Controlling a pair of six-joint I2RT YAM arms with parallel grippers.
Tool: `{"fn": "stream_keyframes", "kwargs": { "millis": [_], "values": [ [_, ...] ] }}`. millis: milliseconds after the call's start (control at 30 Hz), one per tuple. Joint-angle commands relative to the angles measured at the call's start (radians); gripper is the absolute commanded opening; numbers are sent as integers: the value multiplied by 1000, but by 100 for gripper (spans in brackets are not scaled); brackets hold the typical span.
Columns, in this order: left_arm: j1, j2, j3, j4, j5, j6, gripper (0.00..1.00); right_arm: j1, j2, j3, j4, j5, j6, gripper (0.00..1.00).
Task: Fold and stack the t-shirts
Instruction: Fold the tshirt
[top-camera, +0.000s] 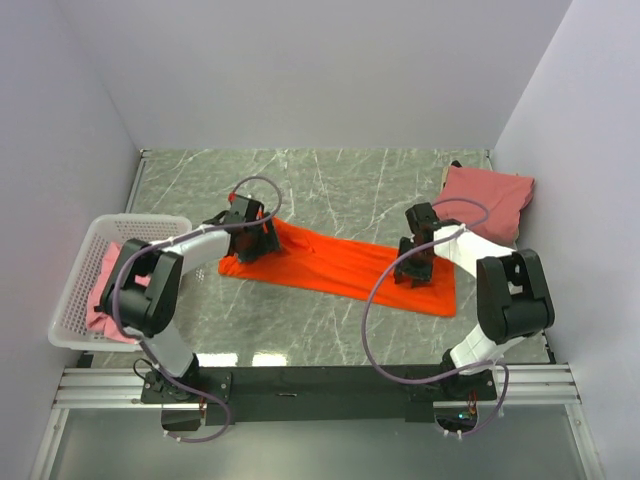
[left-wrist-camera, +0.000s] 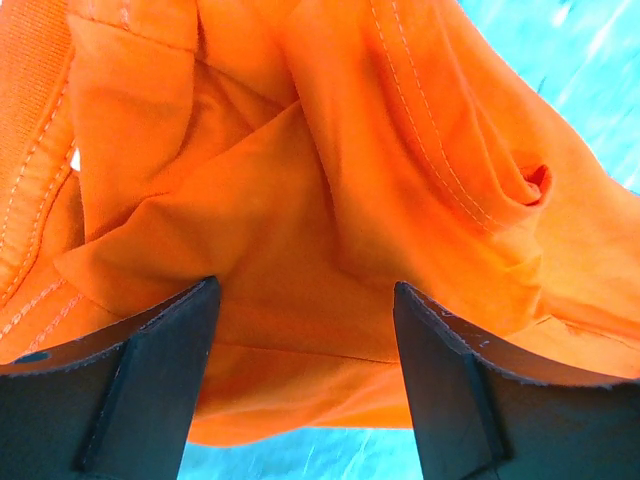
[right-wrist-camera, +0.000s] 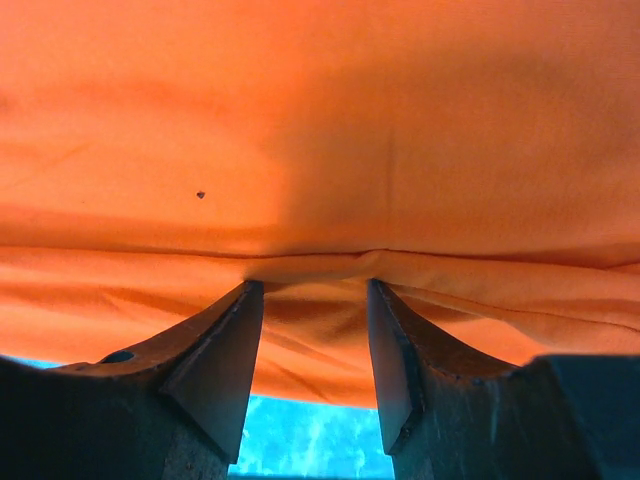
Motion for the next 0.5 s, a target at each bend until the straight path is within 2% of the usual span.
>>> {"fn": "stream_keyframes", "kwargs": {
  "millis": [0,100,233,367,467],
  "values": [
    [2,-53,-107,-164,-43,-36,78,3,-17,-66,-122,9,3,54],
    [-7,-123,-141,-181,-40,-55,78,13,-58,-44,-177,24,-6,54],
    [-13,-234,-100,-239,-58,-72,81,47,-145,121,-258,-3,-18,54],
    [-12,-268,26,-282,-77,-75,84,102,-116,311,-237,-112,-26,54],
    [-12,-262,45,-254,-57,-85,84,164,-44,420,-156,-181,-11,54]
  ]
}}
